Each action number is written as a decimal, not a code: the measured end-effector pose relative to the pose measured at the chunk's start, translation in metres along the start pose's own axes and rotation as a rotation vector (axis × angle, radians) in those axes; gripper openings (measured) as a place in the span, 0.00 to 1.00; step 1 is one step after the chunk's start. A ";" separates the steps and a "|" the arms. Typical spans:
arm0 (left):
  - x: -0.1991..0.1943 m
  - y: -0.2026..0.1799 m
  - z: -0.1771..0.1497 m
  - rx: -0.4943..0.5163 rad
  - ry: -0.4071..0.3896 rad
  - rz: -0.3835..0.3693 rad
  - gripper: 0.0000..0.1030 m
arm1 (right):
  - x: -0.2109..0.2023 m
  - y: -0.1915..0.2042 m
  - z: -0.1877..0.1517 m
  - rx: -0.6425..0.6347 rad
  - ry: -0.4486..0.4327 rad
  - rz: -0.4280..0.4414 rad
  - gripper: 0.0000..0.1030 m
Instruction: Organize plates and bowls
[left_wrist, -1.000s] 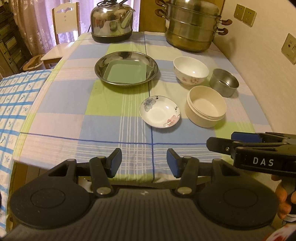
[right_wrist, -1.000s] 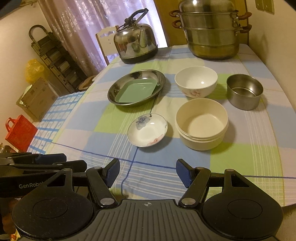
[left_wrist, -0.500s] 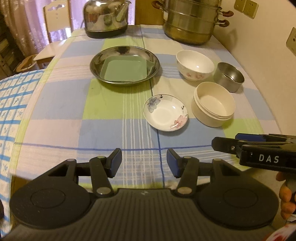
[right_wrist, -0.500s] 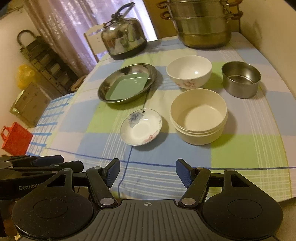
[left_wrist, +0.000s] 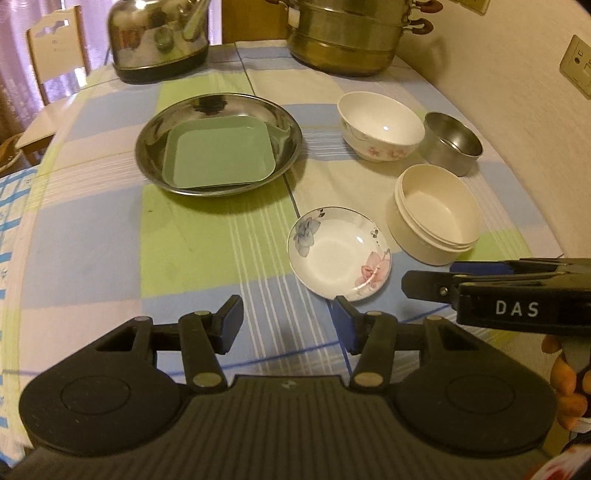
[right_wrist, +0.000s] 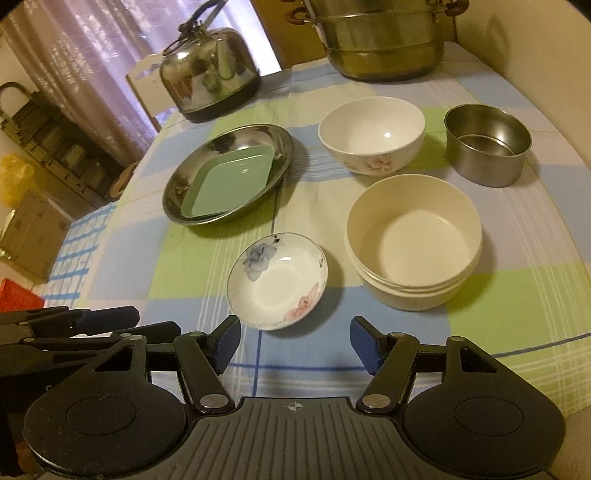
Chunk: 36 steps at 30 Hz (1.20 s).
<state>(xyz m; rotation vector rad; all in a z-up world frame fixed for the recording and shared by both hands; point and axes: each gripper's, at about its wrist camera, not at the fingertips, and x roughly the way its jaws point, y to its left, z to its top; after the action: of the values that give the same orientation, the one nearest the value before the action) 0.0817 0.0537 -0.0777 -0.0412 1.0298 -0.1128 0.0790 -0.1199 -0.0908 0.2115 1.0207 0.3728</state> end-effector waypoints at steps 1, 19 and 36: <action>0.004 0.002 0.002 0.004 0.003 -0.005 0.49 | 0.004 0.000 0.001 0.007 0.000 -0.008 0.59; 0.058 0.006 0.030 0.103 0.031 -0.086 0.48 | 0.046 -0.005 0.008 0.070 0.014 -0.101 0.42; 0.082 0.006 0.038 0.131 0.063 -0.092 0.42 | 0.062 -0.009 0.012 0.090 0.026 -0.127 0.36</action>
<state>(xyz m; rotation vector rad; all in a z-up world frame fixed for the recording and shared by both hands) 0.1563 0.0499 -0.1283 0.0349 1.0814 -0.2665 0.1200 -0.1035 -0.1364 0.2217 1.0714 0.2146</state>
